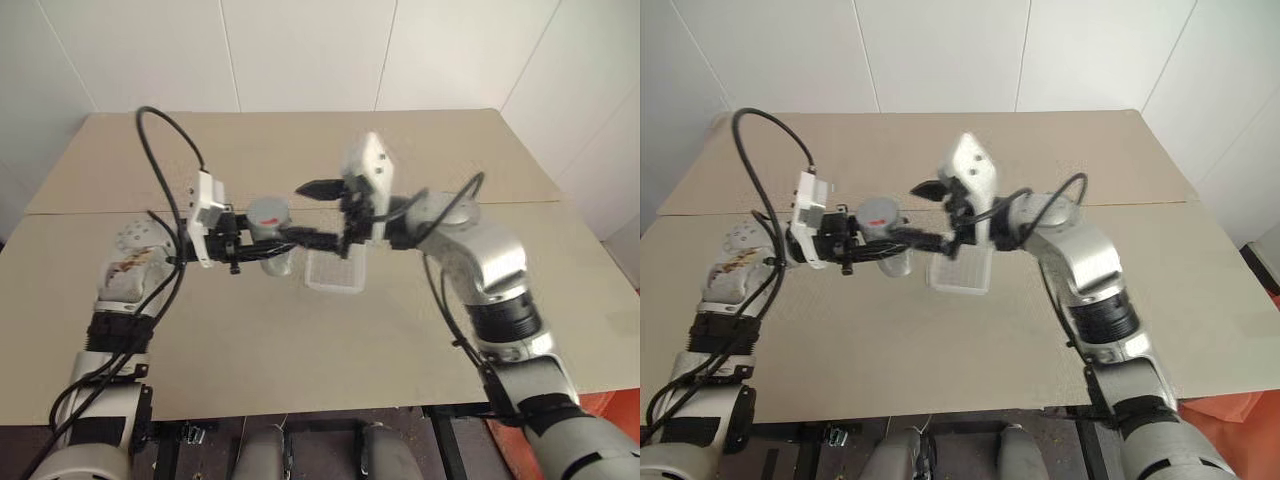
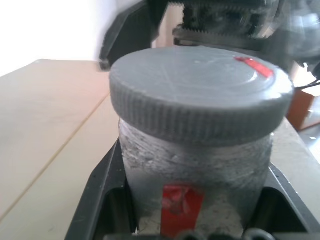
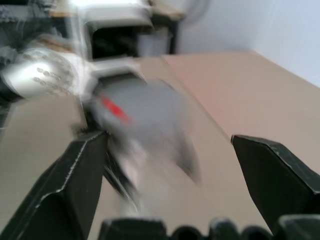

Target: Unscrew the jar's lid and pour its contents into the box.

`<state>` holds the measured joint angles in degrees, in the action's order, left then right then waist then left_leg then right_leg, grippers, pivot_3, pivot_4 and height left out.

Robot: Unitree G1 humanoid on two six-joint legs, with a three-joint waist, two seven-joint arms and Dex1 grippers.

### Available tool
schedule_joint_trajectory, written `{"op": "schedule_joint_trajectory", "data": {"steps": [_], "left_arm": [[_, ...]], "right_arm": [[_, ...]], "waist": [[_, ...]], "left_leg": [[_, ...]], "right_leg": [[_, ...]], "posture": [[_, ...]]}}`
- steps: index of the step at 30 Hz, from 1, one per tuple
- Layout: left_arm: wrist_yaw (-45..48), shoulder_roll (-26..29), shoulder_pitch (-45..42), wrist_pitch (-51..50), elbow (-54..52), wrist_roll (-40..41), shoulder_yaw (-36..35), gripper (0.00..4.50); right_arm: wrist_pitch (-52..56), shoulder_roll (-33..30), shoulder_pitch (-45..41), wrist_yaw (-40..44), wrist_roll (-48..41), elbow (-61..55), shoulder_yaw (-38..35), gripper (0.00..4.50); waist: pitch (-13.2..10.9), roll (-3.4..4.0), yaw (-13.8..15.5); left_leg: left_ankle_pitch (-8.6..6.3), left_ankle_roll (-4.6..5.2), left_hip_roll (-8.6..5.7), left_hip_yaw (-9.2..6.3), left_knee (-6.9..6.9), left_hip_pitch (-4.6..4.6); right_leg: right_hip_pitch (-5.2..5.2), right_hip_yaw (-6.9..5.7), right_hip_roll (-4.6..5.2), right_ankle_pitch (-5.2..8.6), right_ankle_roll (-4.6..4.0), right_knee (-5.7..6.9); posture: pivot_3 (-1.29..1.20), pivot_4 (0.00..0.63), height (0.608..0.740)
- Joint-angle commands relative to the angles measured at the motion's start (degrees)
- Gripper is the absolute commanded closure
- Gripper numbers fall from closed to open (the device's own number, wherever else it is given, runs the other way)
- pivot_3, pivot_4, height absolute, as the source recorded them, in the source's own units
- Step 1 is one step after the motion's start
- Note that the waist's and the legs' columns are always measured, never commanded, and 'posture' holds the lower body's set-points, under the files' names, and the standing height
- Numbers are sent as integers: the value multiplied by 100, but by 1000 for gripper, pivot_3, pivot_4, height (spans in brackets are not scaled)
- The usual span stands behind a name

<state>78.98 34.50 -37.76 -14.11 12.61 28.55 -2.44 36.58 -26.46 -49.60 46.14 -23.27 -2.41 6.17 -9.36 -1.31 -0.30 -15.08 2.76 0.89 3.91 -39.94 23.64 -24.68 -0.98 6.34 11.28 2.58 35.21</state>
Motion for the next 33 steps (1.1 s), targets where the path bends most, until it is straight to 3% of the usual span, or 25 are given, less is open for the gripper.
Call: {"op": "schedule_joint_trajectory", "data": {"steps": [1,6,13,20,33], "left_arm": [[179,70,-32,44,-206,156,-99,2530],[226,-25,-145,99,-70,122,-38,2530],[382,-448,-574,330,445,-32,226,2530],[627,-508,-773,414,638,-74,300,2530],[620,-446,-749,420,627,-105,229,2530]], "right_arm": [[-92,-257,94,-50,-101,-154,-557,33],[13,-336,235,169,-365,-682,-598,33],[566,304,9,-2,-830,-1685,4,33],[650,940,-403,-1021,41,-1202,639,33],[769,1010,-408,-925,45,-1228,726,33]], "waist": [[0,0,25],[0,0,-73],[0,0,-57],[0,0,-54],[0,0,-56]], "left_leg": [[-1,1,1,3,0,1],[2,-3,6,2,3,-1],[2,-3,6,0,-1,0],[3,-4,5,0,-4,2],[3,-5,5,-1,-4,10]], "right_leg": [[0,0,0,0,0,-5],[-5,8,-9,0,0,0],[-5,8,-10,0,0,3],[-6,7,-10,0,0,5],[-14,6,-10,0,0,6]], "posture": [[0,150,740],[0,150,740],[0,150,740],[0,150,740],[0,150,740]]}}
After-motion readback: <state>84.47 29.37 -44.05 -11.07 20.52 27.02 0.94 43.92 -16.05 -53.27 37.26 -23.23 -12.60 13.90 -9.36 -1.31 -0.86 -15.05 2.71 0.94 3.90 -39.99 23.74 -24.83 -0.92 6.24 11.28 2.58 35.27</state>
